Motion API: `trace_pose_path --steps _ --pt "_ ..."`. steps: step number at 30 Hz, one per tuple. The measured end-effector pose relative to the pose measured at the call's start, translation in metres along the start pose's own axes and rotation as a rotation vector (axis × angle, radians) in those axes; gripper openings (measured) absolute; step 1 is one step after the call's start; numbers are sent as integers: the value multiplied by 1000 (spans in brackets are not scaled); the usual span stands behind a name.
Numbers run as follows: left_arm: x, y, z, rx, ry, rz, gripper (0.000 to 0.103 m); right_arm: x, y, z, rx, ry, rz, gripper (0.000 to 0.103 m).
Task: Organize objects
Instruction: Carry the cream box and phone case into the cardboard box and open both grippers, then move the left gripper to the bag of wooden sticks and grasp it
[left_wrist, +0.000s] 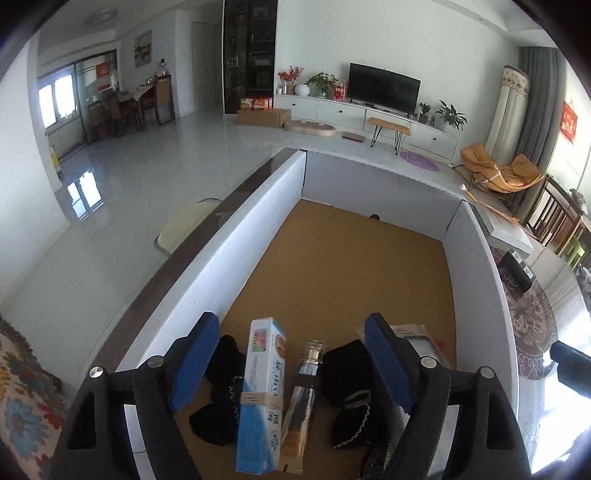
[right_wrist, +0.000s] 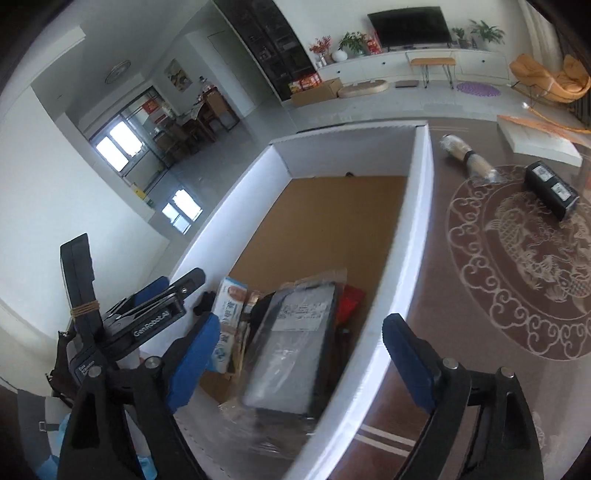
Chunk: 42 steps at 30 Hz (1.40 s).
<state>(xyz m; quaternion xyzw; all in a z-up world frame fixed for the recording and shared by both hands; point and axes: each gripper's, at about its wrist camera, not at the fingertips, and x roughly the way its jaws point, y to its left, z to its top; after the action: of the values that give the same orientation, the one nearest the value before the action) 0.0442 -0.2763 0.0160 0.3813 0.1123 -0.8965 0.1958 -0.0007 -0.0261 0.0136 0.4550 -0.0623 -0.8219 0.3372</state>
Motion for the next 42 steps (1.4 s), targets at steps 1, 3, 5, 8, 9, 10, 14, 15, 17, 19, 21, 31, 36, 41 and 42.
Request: trace_pose_path --steps 1,3,5,8,9,10,14,15,17,19,21,31,36,41,42 --pt "-1 -7 1 5 -6 -16 80 -9 -14 -3 6 -37 -36 96" --pt "-6 -33 7 20 -22 -65 80 -26 -47 -10 25 -97 -132 99" --pt "-20 -56 2 51 -42 -126 80 -34 -90 -24 64 -126 -271 100" --pt "-44 -108 -4 135 -66 -241 81 -42 -162 -53 153 -122 -501 100" --pt "-51 -128 -8 171 -70 -282 83 -45 -182 -63 178 -117 -572 100" --pt "-61 -148 -13 209 -72 -323 85 -47 -202 -72 206 -107 -630 100" --pt "-82 -223 -43 350 -46 -485 98 -67 -259 -102 297 -109 -763 100" --pt "-83 -241 -51 386 -28 -512 98 -74 -265 -108 313 -120 -794 100" --pt "-79 -273 -69 437 16 -537 98 -87 -277 -114 381 -159 -808 100" --pt "-68 -298 -85 465 51 -543 98 -101 -278 -115 399 -223 -819 100" --pt "-54 -313 -100 477 93 -521 98 -105 -277 -116 397 -240 -869 100" --pt "-20 -304 -101 448 138 -389 98 -94 -265 -114 352 -209 -853 100" --pt "-11 -306 -83 452 126 -350 98 -86 -266 -114 348 -179 -843 100" --pt "2 -334 -52 556 56 -266 98 -84 -268 -116 360 -167 -829 100" --pt "6 -340 -45 576 35 -239 98 -85 -268 -116 365 -167 -825 100"
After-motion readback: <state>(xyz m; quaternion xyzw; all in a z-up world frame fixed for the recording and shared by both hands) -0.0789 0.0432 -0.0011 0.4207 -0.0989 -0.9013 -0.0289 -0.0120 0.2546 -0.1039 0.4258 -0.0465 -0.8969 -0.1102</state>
